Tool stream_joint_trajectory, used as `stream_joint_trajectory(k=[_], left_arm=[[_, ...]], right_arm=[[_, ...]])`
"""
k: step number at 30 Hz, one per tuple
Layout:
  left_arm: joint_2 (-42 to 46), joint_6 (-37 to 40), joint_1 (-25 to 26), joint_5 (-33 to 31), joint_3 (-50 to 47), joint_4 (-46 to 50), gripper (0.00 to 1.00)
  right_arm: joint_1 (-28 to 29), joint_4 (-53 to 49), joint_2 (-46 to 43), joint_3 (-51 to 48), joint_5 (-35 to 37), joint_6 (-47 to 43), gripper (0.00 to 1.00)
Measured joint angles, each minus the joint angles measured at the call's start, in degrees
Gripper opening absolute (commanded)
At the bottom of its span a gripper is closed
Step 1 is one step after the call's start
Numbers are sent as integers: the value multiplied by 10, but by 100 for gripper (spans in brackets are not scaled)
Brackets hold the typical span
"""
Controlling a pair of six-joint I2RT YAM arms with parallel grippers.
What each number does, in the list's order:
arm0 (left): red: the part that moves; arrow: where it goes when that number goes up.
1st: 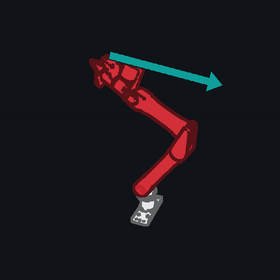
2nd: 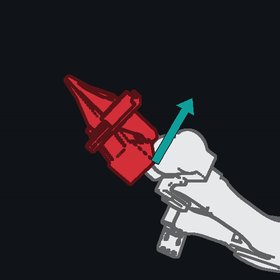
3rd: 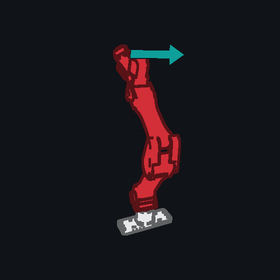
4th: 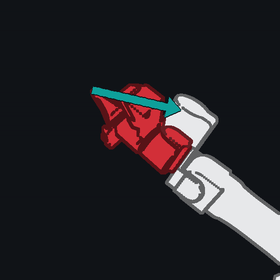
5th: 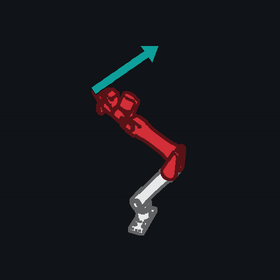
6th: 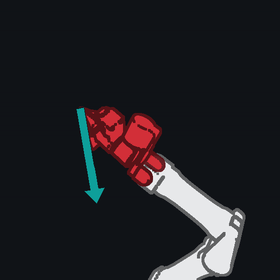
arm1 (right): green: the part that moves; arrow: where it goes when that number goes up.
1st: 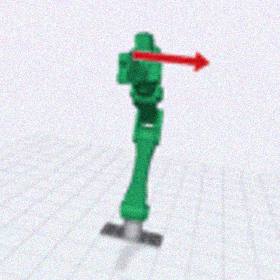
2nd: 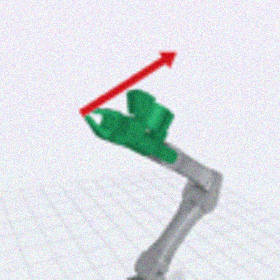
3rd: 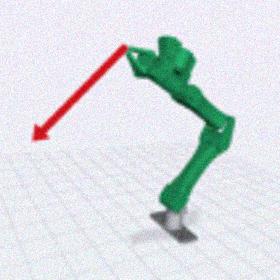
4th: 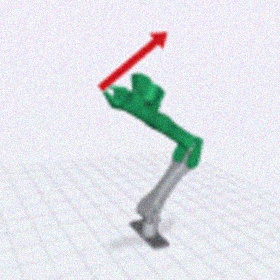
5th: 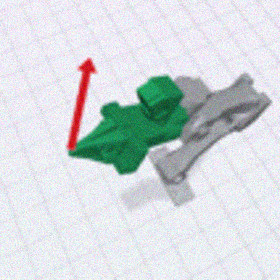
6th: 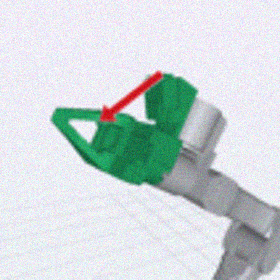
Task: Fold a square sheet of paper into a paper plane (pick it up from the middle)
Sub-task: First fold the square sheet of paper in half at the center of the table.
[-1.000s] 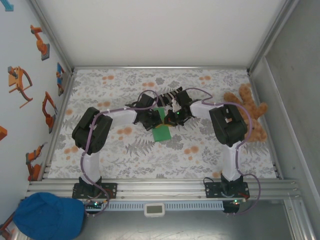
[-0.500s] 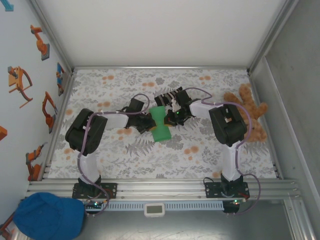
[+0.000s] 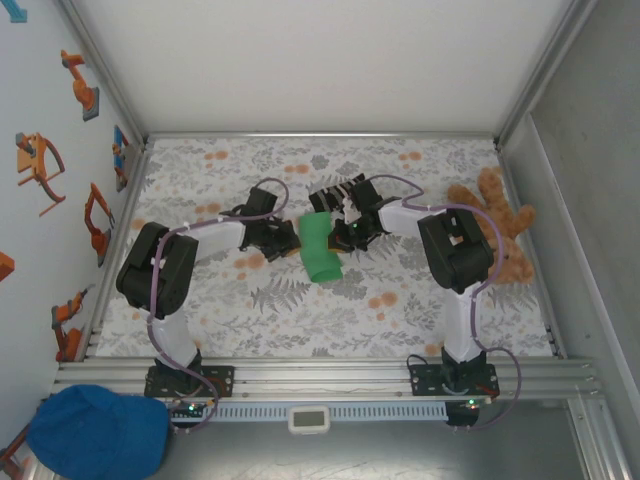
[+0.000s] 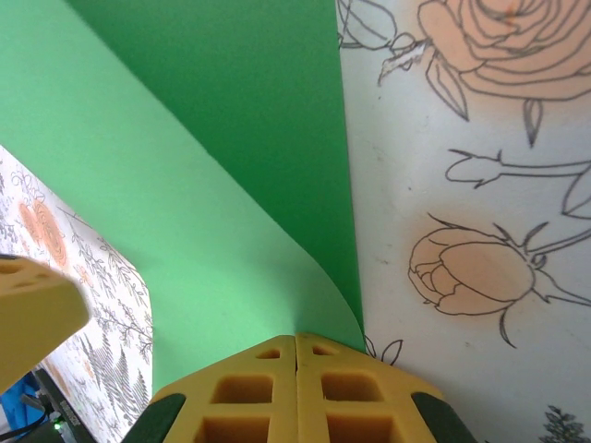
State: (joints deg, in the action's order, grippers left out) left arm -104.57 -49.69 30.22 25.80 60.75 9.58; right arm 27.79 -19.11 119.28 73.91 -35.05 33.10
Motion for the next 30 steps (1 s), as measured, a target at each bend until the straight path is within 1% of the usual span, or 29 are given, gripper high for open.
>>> stream_joint_trajectory(k=[4, 6, 12, 17, 21, 23, 26, 30], left_arm=[[-31, -2, 25, 25, 60, -38, 0], [-56, -7, 28, 34, 74, -63, 0], [-119, -16, 11, 42, 69, -88, 0], [-122, -7, -6, 63, 49, -110, 0], [-117, 18, -29, 91, 28, -120, 0], [-110, 34, -48, 99, 20, -114, 0], [-101, 53, -78, 99, 16, -92, 0], [-87, 70, -101, 82, 18, -59, 0]], right_arm=[[0, -1, 1, 1, 0, 0, 0], [0, -1, 1, 2, 0, 0, 0], [0, -2, 1, 3, 0, -2, 0], [0, -8, 3, 5, 0, -2, 0], [0, -8, 3, 5, 0, -2, 0], [0, -8, 3, 5, 0, -4, 0], [0, -9, 4, 5, 0, -5, 0], [0, -9, 5, 5, 0, -6, 0]])
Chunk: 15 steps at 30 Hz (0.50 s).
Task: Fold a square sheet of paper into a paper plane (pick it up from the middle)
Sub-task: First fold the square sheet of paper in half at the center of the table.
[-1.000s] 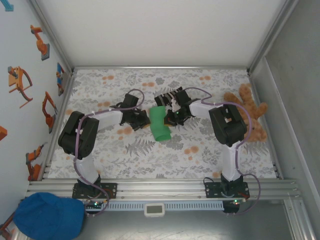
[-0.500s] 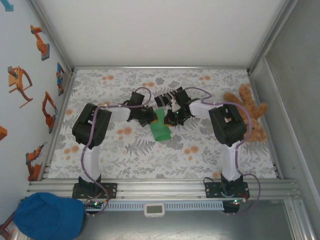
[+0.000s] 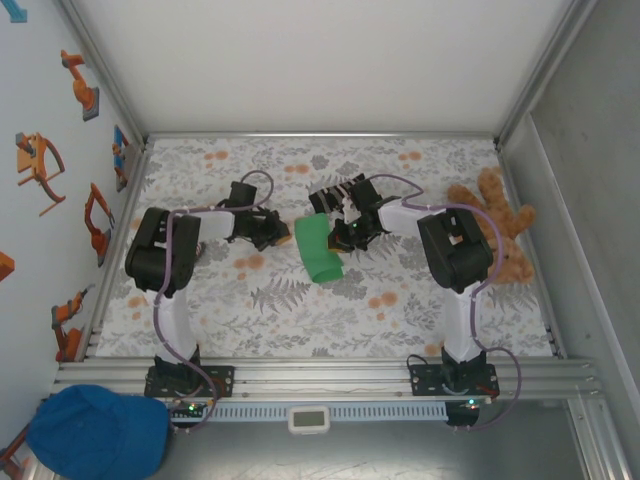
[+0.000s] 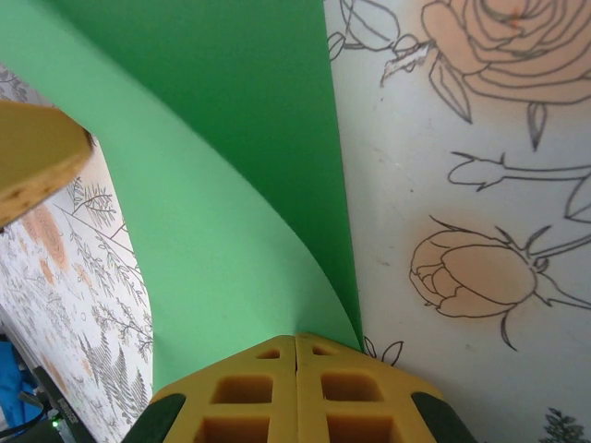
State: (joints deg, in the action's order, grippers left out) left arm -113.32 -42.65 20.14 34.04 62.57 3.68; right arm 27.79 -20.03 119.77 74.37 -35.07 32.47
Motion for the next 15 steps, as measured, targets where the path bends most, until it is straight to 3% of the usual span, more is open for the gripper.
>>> stream_joint_trajectory(k=[3, 11, 15], left_arm=[[15, 2, 7, -10, 5, 21, 0], [35, -3, 92, -9, 63, 19, 0], [4, -3, 90, -8, 75, 19, 0]], right_arm=[[0, 0, 1, 0, 0, 0, 0], [0, -1, 2, 1, 0, 0, 0], [-1, -1, 3, 1, -1, -2, 0]])
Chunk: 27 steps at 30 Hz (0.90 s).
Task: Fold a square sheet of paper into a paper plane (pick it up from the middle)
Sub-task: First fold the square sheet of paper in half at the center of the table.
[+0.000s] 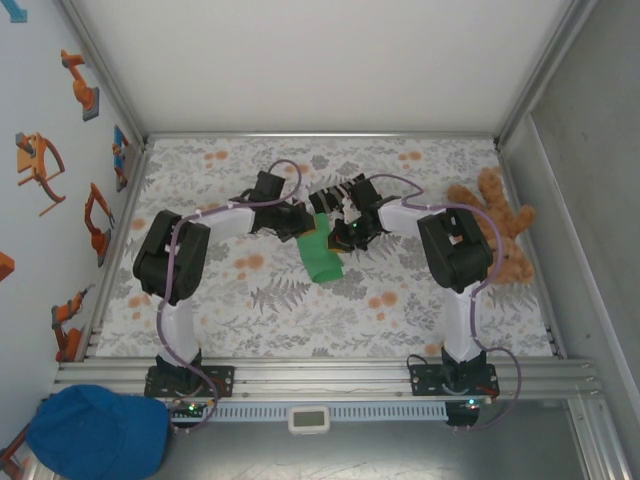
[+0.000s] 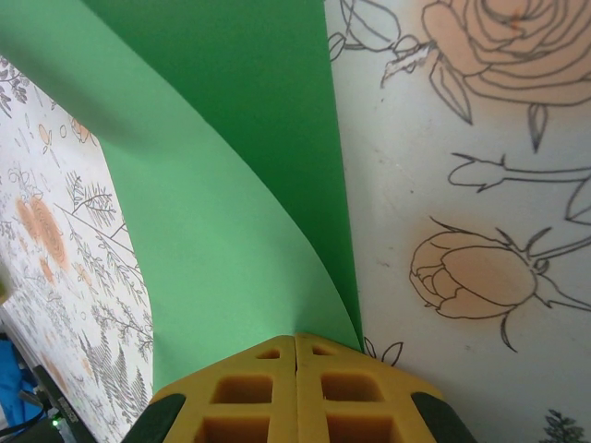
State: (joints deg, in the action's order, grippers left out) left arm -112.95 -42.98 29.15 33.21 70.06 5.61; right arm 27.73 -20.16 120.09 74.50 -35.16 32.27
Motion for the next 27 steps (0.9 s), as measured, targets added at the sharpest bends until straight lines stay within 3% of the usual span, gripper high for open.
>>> stream_joint_trajectory(k=[15, 27], left_arm=[[-71, 27, -75, 5, 33, 32, 0], [-55, 46, -90, -53, 65, 77, 0]], right_arm=[[-2, 0, 2, 0, -4, -2, 0], [-2, 1, 2, -1, -5, -2, 0]])
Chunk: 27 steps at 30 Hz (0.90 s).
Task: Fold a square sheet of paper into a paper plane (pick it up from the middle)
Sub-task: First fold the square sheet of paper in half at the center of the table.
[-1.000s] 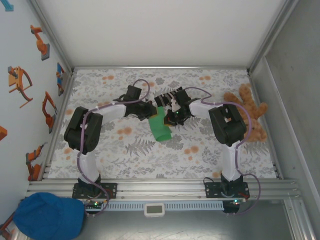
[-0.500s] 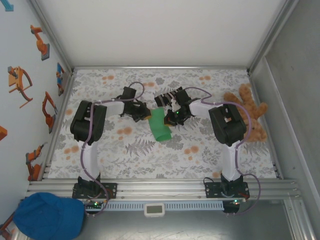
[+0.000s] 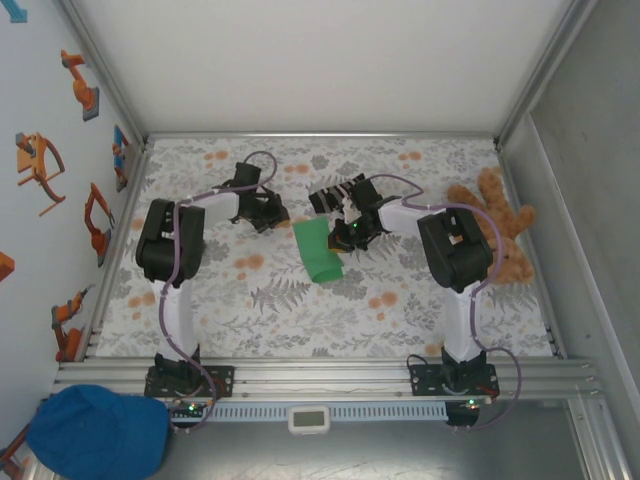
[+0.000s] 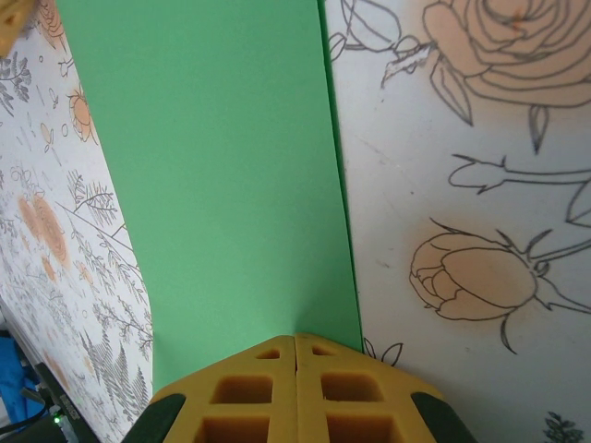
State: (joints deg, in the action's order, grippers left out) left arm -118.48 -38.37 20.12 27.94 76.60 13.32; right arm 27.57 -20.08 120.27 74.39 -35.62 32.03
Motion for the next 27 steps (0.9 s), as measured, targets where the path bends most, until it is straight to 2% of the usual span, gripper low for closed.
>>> stream_joint_trajectory(k=[4, 7, 10, 12, 19, 27], left_arm=[[83, -25, 33, -17, -47, -5, 0], [137, -59, 92, -26, -81, -35, 0], [149, -94, 146, -23, -114, -69, 0], [138, -110, 162, -20, -132, -78, 0], [71, -132, 156, 1, -134, -97, 0], [68, -138, 158, 15, -158, -106, 0]], right_arm=[[-1, 2, 0, 0, -3, 0, 0], [-1, 2, 0, -1, -4, 0, 0], [-1, 2, 1, -1, -4, 0, 0], [-1, 2, 1, -1, -5, 0, 0], [-3, 3, 2, -1, -9, 0, 0], [-3, 3, 2, -1, -9, 0, 0]])
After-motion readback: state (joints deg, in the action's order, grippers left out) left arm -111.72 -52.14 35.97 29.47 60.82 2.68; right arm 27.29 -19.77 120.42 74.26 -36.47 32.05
